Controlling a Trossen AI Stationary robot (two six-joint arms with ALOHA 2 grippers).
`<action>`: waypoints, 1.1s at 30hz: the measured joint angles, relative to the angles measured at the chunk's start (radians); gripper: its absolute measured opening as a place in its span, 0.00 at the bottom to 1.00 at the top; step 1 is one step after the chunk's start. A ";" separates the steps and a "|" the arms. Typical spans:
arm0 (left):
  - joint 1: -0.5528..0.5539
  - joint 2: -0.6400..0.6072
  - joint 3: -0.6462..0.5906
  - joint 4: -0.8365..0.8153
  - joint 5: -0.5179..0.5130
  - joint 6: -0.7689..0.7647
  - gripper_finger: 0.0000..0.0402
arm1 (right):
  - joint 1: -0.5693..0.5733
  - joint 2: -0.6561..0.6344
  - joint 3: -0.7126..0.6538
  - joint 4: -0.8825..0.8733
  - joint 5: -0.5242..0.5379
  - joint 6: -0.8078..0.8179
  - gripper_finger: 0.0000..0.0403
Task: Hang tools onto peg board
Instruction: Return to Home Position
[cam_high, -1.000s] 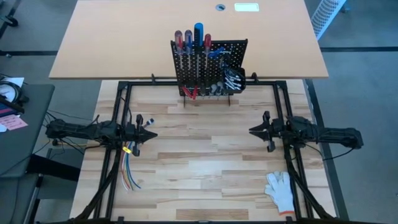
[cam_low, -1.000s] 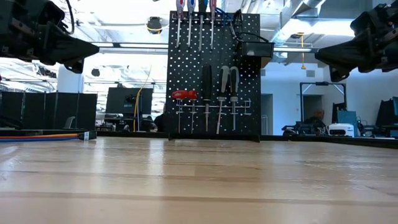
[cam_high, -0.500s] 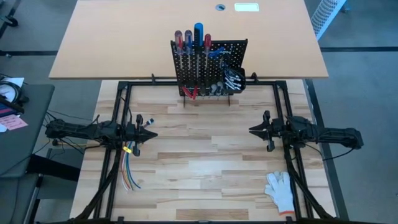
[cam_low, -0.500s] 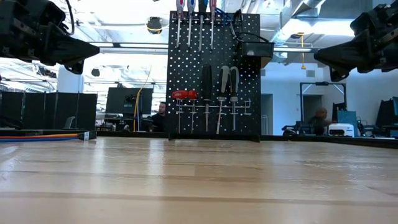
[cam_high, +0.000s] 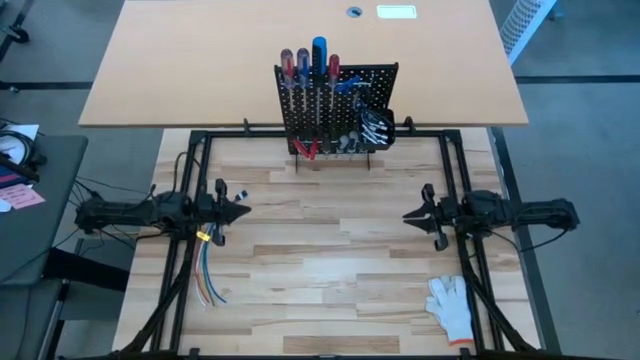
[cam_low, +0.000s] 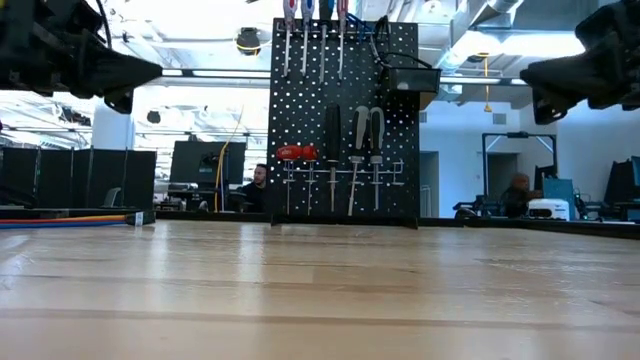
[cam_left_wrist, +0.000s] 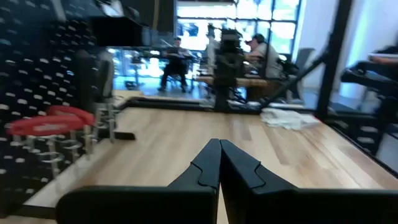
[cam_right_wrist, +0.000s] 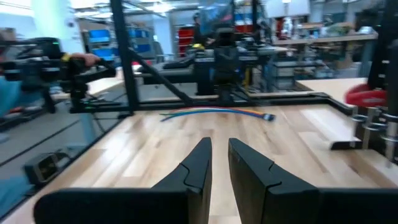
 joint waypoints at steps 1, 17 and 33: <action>0.015 0.002 0.000 0.007 0.000 0.000 0.00 | 0.011 -0.001 0.000 0.002 0.000 0.000 0.15; 0.072 0.008 0.000 -0.007 -0.003 0.000 0.00 | 0.047 -0.001 0.000 -0.008 0.000 0.000 0.15; 0.070 0.013 0.000 -0.028 0.107 0.005 0.00 | 0.047 -0.001 0.000 -0.011 0.000 0.000 0.15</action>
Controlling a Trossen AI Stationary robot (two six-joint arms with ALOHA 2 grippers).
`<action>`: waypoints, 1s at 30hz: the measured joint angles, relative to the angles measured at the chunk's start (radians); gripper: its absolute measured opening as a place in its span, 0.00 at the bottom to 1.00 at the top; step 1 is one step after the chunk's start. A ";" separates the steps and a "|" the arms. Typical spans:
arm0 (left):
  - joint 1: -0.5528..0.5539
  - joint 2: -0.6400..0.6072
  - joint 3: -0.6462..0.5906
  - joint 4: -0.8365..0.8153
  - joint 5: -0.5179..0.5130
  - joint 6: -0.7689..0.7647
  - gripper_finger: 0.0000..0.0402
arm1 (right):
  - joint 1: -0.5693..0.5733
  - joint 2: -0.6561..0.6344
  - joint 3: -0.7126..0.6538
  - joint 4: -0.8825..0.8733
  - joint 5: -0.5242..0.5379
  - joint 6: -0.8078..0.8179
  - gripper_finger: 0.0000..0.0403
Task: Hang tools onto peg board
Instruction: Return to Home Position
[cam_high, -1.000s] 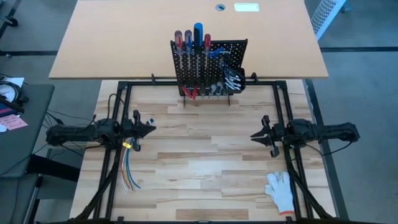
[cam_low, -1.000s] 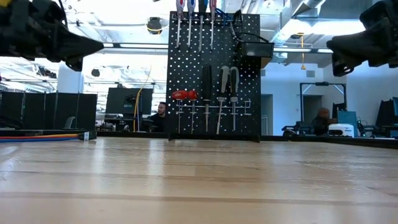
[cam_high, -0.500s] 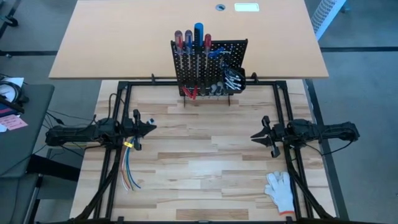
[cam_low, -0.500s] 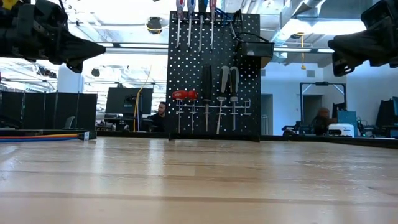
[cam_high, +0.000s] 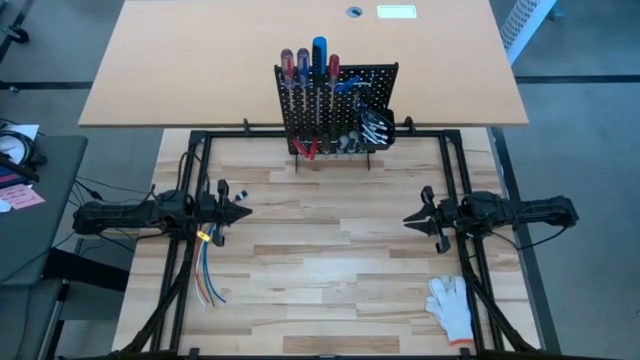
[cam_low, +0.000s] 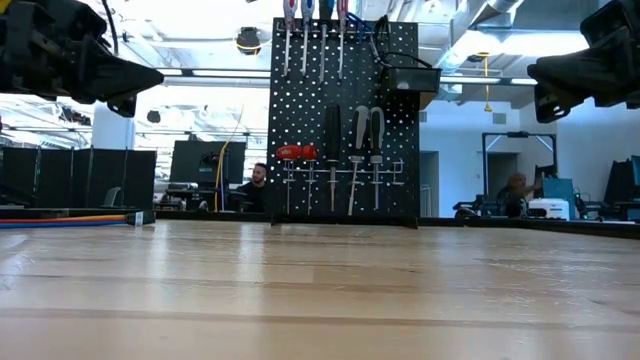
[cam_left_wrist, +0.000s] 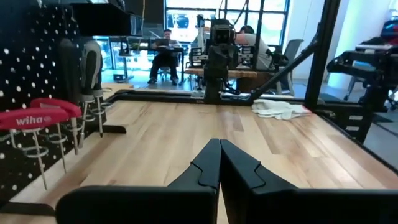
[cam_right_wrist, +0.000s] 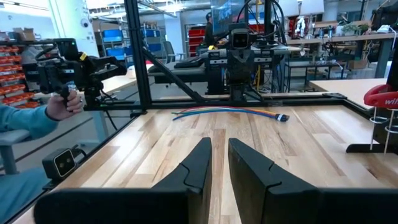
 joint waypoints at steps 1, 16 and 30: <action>0.000 0.000 0.000 0.000 0.000 -0.013 0.00 | 0.000 0.000 0.000 0.000 0.000 0.000 0.15; 0.000 0.000 0.000 0.000 0.000 -0.054 0.00 | 0.000 0.000 0.000 0.000 0.000 0.000 0.15; 0.000 0.000 0.000 0.000 -0.001 -0.054 0.00 | 0.000 0.000 0.000 -0.001 0.000 0.000 0.15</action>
